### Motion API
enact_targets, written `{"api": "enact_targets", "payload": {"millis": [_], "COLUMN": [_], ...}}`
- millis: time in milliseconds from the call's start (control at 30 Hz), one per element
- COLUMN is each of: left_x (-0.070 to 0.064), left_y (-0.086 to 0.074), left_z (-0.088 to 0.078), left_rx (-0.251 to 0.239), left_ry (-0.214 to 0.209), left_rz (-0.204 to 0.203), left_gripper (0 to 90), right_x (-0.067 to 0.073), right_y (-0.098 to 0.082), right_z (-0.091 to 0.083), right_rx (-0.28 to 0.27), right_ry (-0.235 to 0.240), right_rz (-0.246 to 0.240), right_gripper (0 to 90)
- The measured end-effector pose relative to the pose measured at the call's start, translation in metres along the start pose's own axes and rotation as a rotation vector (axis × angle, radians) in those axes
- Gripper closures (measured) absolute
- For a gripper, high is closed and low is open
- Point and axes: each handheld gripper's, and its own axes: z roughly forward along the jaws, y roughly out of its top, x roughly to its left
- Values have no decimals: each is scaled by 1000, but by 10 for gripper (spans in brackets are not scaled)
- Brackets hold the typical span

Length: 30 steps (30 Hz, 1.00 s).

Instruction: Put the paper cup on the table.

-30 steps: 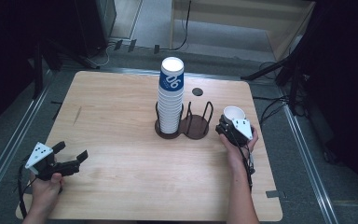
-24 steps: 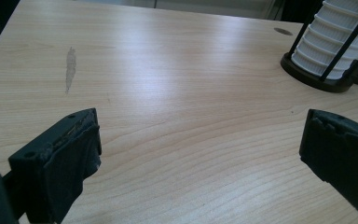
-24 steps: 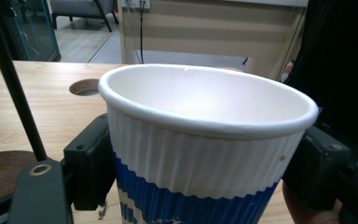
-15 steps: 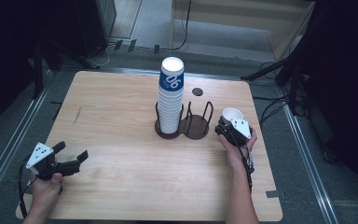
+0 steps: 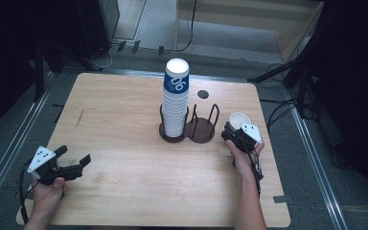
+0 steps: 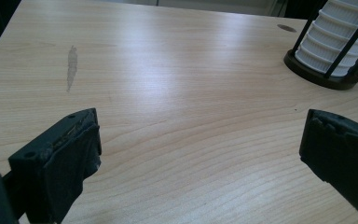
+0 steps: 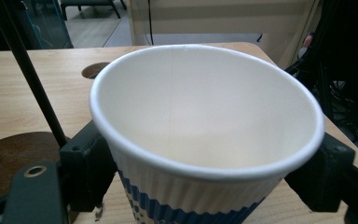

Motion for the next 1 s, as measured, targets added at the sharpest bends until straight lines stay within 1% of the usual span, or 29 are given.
{"api": "enact_targets", "payload": {"millis": [67, 133, 200, 233, 267, 367, 500, 700, 867, 933, 1000], "left_x": [0, 0, 0, 0, 0, -1, 0, 0, -1, -1, -1], "left_y": [0, 0, 0, 0, 0, 0, 0, 0, 0, 0, 0], "left_z": [0, 0, 0, 0, 0, 0, -1, -1, -1, -1, -1], "left_rx": [-1, 0, -2, -3, -3, -8, -8, -8, -5, -6, -8], "left_ry": [3, 2, 3, 4, 5, 7, 6, 6, 7, 6, 7], "left_rz": [0, 0, -2, -3, -5, -7, 0, -3, 1, 3, 2], "left_gripper": [0, 0, 0, 0, 0, 0, 0, 0, 0, 0, 0], "right_x": [-1, -2, -4, -5, -6, -6, -7, -12, -10, -9, -8], "right_y": [0, 0, 2, 3, 4, 6, 8, 7, 9, 9, 9], "right_z": [-1, -2, -4, -5, -7, -12, -23, -42, -60, -66, -73], "right_rx": [6, 12, 13, 11, 7, 1, -15, -34, -55, -62, -70], "right_ry": [7, 16, 26, 45, 59, 63, 70, 75, 101, 104, 117], "right_rz": [2, 9, 18, 22, 16, -7, -3, -2, -2, -9, -5], "right_gripper": [172, 114, 37, 26, 25, 0, 0, 0, 0, 0, 0]}}
